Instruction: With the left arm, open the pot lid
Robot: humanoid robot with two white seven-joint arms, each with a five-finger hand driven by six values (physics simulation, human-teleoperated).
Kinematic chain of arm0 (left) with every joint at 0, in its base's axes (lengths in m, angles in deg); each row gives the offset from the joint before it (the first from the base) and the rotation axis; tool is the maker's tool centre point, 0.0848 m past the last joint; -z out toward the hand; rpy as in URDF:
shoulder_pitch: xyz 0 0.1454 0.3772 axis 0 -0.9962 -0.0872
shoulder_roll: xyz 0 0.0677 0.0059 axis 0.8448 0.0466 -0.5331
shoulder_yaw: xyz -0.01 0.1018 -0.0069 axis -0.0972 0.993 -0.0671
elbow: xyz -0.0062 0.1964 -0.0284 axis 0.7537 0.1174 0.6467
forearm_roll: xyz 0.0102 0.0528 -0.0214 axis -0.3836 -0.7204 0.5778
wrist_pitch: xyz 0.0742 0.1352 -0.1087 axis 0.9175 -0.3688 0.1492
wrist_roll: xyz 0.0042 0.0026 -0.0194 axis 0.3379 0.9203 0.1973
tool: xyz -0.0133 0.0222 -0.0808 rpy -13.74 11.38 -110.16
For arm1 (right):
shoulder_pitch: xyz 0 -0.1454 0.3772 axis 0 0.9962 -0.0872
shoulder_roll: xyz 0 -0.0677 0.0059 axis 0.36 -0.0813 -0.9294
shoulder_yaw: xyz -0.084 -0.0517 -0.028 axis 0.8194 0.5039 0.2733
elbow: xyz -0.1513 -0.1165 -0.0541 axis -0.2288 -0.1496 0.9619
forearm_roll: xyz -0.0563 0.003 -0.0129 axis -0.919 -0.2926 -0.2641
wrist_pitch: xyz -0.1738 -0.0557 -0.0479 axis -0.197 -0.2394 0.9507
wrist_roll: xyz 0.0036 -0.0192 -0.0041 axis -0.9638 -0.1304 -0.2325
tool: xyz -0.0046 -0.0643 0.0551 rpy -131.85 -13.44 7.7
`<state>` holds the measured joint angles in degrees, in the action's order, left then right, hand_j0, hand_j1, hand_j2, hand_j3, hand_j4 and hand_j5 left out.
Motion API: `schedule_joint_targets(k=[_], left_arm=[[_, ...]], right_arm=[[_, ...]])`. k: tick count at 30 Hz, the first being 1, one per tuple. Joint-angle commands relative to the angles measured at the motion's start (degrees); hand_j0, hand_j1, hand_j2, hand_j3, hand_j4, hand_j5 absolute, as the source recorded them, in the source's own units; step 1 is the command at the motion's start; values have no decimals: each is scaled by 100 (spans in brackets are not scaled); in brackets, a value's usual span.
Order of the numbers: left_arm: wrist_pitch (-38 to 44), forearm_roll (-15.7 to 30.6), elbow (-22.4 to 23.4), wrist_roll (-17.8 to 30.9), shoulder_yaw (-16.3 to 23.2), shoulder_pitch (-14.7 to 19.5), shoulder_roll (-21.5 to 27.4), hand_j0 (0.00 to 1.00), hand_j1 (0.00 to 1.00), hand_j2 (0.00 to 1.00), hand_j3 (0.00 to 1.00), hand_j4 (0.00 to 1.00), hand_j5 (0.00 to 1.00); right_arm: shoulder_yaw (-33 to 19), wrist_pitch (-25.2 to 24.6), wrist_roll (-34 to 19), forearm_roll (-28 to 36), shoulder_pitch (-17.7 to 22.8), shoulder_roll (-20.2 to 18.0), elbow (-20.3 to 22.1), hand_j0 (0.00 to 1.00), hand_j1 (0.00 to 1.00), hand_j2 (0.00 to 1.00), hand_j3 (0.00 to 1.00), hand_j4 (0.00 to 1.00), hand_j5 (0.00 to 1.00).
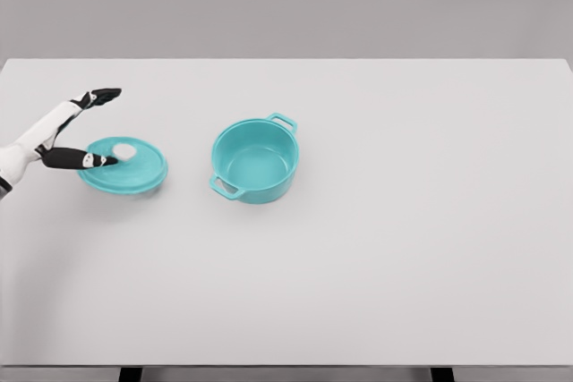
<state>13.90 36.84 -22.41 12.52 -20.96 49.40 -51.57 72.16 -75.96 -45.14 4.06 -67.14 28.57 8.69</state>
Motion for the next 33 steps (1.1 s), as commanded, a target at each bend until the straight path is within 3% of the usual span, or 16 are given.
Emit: schedule_joint_targets(k=[1,33], left_arm=[[10,19,-18,-2,-21,0,7,100,100,100,100,100,100],[10,2,8,-2,-100,9,33,100,100,100,100,100,100]], right_arm=[[0,0,-1,3,0,0,-1,100,100,100,100,100,100],[0,0,-1,3,0,0,-1,100,100,100,100,100,100]])
